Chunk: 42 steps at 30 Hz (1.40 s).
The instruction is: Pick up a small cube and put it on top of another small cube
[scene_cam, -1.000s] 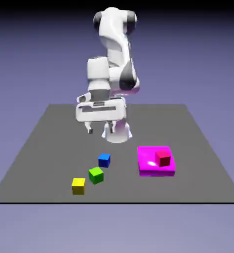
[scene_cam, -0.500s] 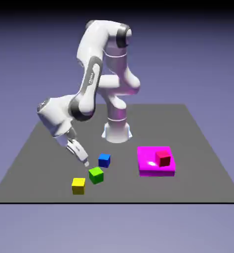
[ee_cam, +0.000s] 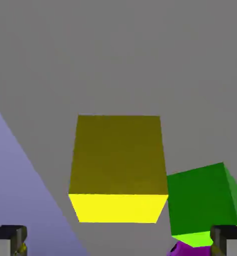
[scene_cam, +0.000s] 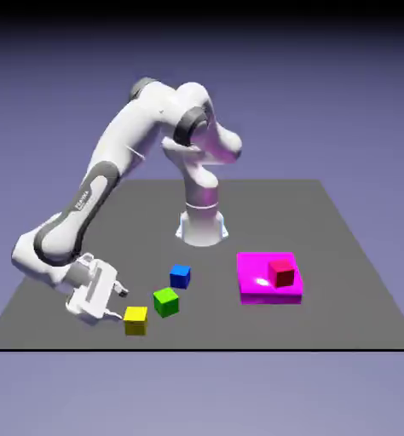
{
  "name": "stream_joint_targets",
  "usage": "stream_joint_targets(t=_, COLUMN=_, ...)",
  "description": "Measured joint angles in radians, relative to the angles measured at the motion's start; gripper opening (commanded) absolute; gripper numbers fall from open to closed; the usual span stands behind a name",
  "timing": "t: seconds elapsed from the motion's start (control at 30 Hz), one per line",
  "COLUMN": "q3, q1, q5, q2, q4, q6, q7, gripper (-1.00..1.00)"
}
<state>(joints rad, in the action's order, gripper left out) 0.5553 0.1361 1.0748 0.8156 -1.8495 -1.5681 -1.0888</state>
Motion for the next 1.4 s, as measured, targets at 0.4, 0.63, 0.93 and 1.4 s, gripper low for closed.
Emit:
stream_joint_targets(t=0.4, q3=-0.188, q1=0.015, q5=-0.22, q2=-0.052, q4=0.042, q6=0.08, q7=-0.032, gripper=-1.0)
stream_joint_targets(t=0.63, q3=-0.442, q1=0.009, q5=-0.445, q2=-0.085, q4=0.063, q6=0.125, q7=-0.047, gripper=-1.0)
stream_joint_targets(t=0.93, q3=-0.768, q1=0.002, q5=-0.735, q2=-0.127, q4=0.09, q6=0.183, q7=-0.067, gripper=-1.0)
stream_joint_targets(t=1.4, q3=-1.213, q1=0.0, q5=-1.131, q2=-0.194, q4=0.064, q6=0.208, q7=-0.09, gripper=-1.0)
